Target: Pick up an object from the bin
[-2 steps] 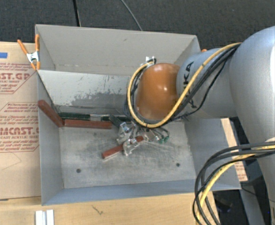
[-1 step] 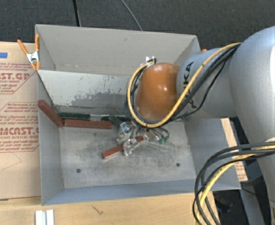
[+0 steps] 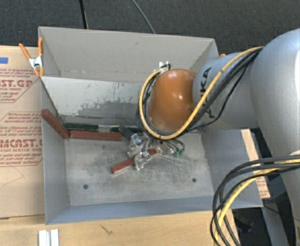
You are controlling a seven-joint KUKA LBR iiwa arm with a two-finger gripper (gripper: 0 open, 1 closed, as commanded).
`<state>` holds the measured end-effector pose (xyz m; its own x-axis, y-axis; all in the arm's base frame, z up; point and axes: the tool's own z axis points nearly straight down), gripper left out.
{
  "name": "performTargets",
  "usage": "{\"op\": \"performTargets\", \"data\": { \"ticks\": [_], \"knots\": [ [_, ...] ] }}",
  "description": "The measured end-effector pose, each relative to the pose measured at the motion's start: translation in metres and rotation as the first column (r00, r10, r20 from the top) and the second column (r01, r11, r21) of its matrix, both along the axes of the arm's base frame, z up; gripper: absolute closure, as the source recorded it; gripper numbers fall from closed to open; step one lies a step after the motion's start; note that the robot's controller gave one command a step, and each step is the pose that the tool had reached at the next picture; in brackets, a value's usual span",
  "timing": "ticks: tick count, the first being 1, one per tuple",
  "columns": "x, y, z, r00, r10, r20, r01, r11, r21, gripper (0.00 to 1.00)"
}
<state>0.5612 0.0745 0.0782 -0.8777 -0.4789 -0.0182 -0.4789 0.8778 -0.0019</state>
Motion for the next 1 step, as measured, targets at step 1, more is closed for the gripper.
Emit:
{"op": "performTargets", "data": {
  "ticks": [1],
  "knots": [
    [0.0013, -0.0086, 0.0352, 0.995, 0.101, -0.012, -0.101, 0.995, -0.006, 1.00]
  ]
}}
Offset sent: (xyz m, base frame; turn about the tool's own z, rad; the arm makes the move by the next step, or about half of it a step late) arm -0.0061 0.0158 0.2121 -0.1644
